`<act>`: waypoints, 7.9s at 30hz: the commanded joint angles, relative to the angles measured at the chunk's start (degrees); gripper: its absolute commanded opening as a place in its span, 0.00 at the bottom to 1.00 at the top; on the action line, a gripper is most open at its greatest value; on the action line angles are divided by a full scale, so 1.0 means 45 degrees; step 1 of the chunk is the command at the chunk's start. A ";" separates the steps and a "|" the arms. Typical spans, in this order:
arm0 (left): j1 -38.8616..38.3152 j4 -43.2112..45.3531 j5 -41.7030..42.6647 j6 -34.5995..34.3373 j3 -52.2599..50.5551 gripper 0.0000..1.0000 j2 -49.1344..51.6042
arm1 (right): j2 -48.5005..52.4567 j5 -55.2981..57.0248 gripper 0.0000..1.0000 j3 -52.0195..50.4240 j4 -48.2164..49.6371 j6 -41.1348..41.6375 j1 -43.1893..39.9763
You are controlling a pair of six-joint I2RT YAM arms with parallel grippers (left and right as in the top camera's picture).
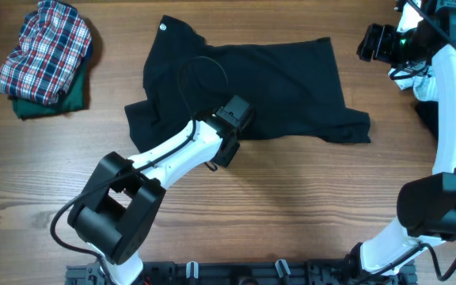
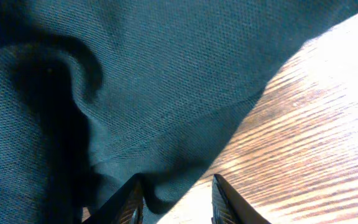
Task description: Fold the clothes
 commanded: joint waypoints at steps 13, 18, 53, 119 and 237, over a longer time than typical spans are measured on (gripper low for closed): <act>0.0233 0.0291 -0.2074 0.0146 -0.0068 0.06 0.0860 | -0.0233 -0.0180 0.91 -0.0058 -0.0073 -0.0049 0.0015; 0.0340 -0.0087 -0.2181 -0.0097 0.0170 0.04 0.0330 | -0.0233 -0.0180 0.91 -0.0058 -0.0073 -0.0053 0.0015; 0.0797 -0.6411 0.7679 -0.1297 0.0743 0.04 -0.4517 | -0.0228 -0.0180 0.93 -0.0058 -0.0044 -0.0049 0.0015; 0.5814 0.0670 0.4736 -0.3541 0.0743 1.00 -0.3041 | -0.0238 0.0345 0.04 -0.9340 0.3779 0.5931 -0.0534; 0.5799 0.1243 0.4789 -0.3541 0.0743 1.00 -0.2540 | 0.7698 0.1481 0.05 -0.1919 1.0642 -0.1010 0.2662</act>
